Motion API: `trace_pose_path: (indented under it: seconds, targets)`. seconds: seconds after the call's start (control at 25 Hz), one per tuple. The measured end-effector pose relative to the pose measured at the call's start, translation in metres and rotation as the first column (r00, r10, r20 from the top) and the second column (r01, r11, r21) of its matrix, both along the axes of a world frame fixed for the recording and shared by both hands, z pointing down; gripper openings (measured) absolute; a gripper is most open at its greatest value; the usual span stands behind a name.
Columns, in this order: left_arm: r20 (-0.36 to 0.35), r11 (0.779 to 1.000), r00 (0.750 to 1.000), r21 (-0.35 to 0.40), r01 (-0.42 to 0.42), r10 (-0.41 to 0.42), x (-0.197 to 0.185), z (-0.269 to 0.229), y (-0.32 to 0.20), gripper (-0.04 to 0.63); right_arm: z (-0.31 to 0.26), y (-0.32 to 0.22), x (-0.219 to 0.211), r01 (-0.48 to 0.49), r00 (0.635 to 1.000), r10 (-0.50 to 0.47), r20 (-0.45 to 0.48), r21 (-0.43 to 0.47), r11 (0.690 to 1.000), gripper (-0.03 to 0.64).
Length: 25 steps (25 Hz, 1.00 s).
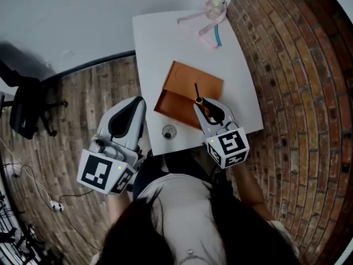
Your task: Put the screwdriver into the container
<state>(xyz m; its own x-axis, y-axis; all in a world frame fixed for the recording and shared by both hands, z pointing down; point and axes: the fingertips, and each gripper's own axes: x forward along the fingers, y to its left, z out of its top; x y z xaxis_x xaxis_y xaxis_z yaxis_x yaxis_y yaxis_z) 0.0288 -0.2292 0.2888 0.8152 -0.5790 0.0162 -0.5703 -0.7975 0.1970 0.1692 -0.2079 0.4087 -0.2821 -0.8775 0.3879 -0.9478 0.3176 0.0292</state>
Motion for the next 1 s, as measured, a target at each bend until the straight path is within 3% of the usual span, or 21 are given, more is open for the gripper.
trace_pose_path:
  seconds: [0.8,1.0]
  targets:
    - [0.06,0.989,0.989,-0.053,0.136,-0.133,-0.02,0.023,0.007,0.0,0.098,-0.013,0.0,0.154,0.978,-0.178,-0.112,-0.195,0.969,0.075]
    - [0.041,0.988,0.99,-0.069,0.14,-0.138,-0.02,0.02,0.008,0.0,0.117,-0.013,-0.002,0.171,0.971,-0.204,-0.122,-0.234,0.957,0.075]
